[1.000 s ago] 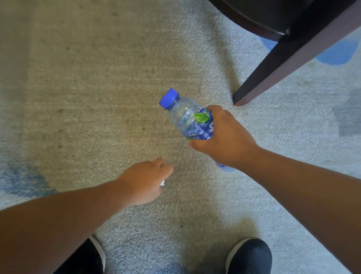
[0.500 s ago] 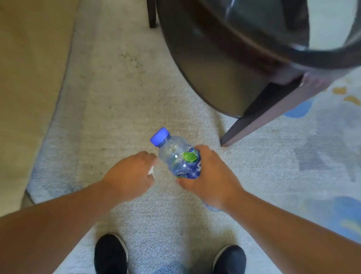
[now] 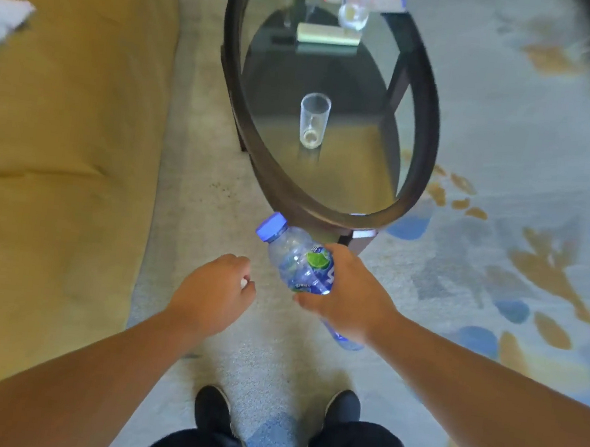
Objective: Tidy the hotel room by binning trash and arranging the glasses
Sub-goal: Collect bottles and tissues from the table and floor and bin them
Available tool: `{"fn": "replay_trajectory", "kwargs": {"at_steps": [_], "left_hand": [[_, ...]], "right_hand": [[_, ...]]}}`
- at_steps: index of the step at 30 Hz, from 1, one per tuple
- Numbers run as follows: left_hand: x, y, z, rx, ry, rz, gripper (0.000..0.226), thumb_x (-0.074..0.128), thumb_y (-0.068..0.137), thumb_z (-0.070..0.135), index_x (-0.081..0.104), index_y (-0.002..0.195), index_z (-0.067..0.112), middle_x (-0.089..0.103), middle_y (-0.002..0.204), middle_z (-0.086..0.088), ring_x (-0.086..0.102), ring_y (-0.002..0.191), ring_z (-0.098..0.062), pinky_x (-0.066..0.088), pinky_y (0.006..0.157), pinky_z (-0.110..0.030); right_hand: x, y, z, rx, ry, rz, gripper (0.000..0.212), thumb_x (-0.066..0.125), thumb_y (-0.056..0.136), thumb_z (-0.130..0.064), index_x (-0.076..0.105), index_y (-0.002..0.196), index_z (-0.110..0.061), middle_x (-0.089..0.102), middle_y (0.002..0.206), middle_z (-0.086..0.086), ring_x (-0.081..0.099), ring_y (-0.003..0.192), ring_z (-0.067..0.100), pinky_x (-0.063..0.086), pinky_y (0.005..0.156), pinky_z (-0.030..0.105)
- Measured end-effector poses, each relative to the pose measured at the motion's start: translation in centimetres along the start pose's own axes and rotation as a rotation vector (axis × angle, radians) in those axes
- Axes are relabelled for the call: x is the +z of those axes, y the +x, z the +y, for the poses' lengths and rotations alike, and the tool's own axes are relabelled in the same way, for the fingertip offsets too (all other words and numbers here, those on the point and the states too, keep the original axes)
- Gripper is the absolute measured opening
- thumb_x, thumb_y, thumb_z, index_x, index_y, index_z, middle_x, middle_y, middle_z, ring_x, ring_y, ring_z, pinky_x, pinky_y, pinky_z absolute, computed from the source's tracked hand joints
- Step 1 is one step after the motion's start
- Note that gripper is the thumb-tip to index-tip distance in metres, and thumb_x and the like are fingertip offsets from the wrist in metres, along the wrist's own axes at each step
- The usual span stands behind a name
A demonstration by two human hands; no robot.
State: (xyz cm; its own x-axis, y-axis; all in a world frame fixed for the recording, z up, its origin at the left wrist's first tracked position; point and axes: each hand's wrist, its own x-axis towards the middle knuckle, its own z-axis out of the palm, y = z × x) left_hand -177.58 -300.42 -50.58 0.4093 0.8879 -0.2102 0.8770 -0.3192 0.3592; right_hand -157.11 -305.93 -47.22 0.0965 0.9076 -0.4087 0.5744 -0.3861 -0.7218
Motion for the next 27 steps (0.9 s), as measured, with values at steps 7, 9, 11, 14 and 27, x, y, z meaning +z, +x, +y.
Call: {"fn": "replay_trajectory", "kwargs": {"at_steps": [7,9,11,14,27], "left_hand": [[-10.2,-0.6,8.1,-0.001,0.026,0.093,0.017,0.054,0.091,0.031,0.053,0.081,0.017,0.059,0.088,-0.001,0.058,0.081,-0.025,0.037,0.063,-0.029],[-12.3,-0.7,9.9,0.002,0.037,0.125,0.02,0.053,0.091,0.033,0.047,0.076,0.021,0.059,0.086,0.0,0.058,0.08,-0.025,0.034,0.062,-0.029],[-14.2,-0.7,11.7,0.026,0.04,0.173,0.02,0.054,0.09,0.033,0.05,0.077,0.019,0.059,0.084,0.001,0.058,0.08,-0.024,0.032,0.061,-0.029],[-16.8,-0.7,14.3,0.065,0.064,0.221,0.019,0.054,0.091,0.033,0.055,0.081,0.017,0.058,0.084,0.002,0.057,0.081,-0.024,0.03,0.061,-0.029],[-25.1,-1.1,21.0,0.381,0.074,0.273,0.009,0.047,0.092,0.033,0.051,0.089,0.025,0.06,0.085,0.008,0.055,0.072,-0.017,0.037,0.06,-0.028]], "right_hand": [[-8.7,-4.9,-5.6,-0.045,0.079,0.05,0.053,0.078,0.069,-0.033,0.05,0.114,-0.025,0.062,0.103,-0.007,0.063,0.089,0.012,0.054,0.08,0.036],[-11.0,-6.1,-6.6,-0.057,0.077,0.072,0.056,0.079,0.071,-0.036,0.048,0.117,-0.027,0.059,0.105,-0.01,0.061,0.09,0.009,0.052,0.078,0.03],[-13.0,-7.0,-7.6,-0.073,0.069,0.101,0.056,0.079,0.071,-0.038,0.047,0.116,-0.029,0.057,0.103,-0.011,0.06,0.088,0.007,0.051,0.076,0.027],[-15.8,-8.2,-8.9,-0.104,0.059,0.131,0.055,0.079,0.071,-0.039,0.046,0.114,-0.03,0.059,0.1,-0.011,0.06,0.085,0.006,0.052,0.075,0.026],[-21.1,-15.8,-13.3,-0.046,0.156,0.449,0.055,0.079,0.073,-0.034,0.042,0.114,-0.029,0.058,0.103,-0.007,0.061,0.088,0.009,0.046,0.068,0.018]]}}
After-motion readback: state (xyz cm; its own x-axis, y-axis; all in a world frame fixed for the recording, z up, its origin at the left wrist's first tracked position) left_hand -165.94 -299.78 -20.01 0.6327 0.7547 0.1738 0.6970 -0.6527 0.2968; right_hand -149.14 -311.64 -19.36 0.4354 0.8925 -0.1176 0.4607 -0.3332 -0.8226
